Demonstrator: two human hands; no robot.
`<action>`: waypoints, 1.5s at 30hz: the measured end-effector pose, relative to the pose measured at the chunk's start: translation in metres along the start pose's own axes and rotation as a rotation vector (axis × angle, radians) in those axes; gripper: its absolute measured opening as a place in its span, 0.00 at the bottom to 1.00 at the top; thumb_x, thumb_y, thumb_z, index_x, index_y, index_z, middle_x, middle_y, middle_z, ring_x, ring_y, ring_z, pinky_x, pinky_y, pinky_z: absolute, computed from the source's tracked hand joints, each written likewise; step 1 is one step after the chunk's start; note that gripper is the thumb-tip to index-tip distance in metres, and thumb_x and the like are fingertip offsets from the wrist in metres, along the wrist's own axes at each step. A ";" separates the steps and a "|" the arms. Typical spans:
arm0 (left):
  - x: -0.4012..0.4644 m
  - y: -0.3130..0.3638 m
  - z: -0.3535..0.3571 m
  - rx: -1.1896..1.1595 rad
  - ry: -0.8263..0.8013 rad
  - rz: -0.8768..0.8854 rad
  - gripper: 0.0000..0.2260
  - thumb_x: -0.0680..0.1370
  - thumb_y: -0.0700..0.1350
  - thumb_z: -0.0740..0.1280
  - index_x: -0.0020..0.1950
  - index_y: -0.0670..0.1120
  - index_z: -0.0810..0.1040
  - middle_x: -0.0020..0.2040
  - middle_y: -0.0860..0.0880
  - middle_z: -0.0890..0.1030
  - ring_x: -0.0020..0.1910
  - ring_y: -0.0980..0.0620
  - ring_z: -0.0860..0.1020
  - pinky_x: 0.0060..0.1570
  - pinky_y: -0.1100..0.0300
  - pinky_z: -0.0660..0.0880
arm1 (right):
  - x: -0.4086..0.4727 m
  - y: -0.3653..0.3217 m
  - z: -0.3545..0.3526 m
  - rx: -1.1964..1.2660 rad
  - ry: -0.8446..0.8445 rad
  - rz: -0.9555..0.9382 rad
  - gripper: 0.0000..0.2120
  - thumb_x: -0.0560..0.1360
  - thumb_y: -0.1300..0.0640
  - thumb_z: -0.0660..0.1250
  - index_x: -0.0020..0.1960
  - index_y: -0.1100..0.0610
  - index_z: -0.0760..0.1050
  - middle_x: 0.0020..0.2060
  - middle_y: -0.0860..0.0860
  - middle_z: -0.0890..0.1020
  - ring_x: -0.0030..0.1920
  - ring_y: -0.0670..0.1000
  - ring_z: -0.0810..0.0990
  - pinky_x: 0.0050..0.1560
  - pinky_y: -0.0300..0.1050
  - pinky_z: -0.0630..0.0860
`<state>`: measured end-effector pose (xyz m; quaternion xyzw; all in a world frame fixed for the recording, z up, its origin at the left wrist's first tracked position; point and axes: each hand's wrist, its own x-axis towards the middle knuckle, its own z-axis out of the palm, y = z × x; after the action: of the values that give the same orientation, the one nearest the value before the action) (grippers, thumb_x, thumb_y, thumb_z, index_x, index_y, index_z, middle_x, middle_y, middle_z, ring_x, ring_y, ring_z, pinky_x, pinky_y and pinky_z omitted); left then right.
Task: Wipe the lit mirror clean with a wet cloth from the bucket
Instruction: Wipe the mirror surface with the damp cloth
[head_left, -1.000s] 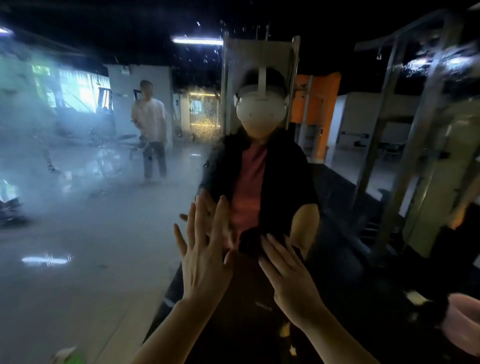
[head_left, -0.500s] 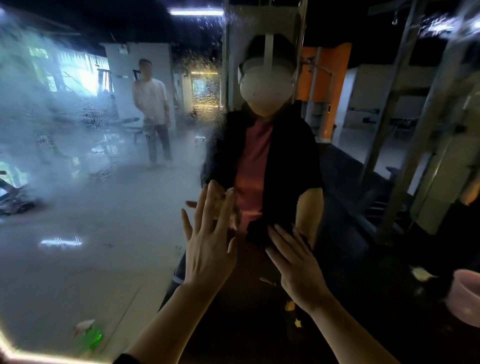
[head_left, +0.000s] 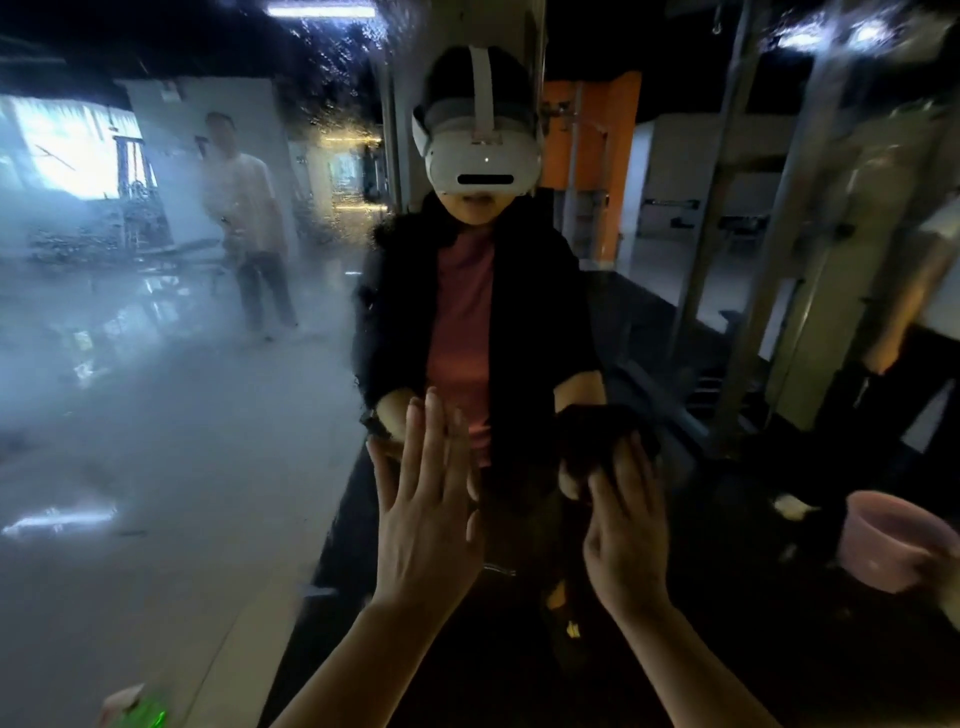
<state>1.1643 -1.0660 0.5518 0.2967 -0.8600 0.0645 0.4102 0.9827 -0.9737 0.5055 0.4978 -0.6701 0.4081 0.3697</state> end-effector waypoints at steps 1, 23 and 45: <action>0.000 0.001 -0.001 0.013 -0.004 -0.004 0.53 0.68 0.45 0.76 0.80 0.43 0.43 0.81 0.42 0.43 0.79 0.41 0.46 0.71 0.29 0.55 | 0.015 0.006 -0.009 0.008 0.075 0.134 0.23 0.75 0.72 0.61 0.68 0.60 0.69 0.73 0.60 0.66 0.78 0.57 0.56 0.74 0.63 0.61; -0.024 0.015 0.001 -0.054 -0.060 -0.070 0.59 0.63 0.45 0.81 0.81 0.48 0.42 0.81 0.46 0.42 0.79 0.42 0.44 0.71 0.29 0.52 | -0.028 -0.013 -0.007 0.076 -0.107 0.202 0.30 0.74 0.74 0.60 0.73 0.54 0.68 0.77 0.54 0.61 0.78 0.56 0.57 0.70 0.60 0.70; -0.031 -0.059 -0.018 -0.097 0.164 -0.522 0.44 0.74 0.57 0.70 0.80 0.50 0.47 0.81 0.44 0.45 0.79 0.43 0.45 0.74 0.34 0.46 | 0.051 -0.087 0.019 0.201 0.167 0.024 0.17 0.76 0.70 0.54 0.62 0.61 0.71 0.72 0.61 0.68 0.76 0.61 0.60 0.78 0.54 0.56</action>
<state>1.2248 -1.0930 0.5326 0.4820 -0.7205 -0.0606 0.4949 1.0535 -1.0249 0.5595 0.4885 -0.5987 0.5177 0.3674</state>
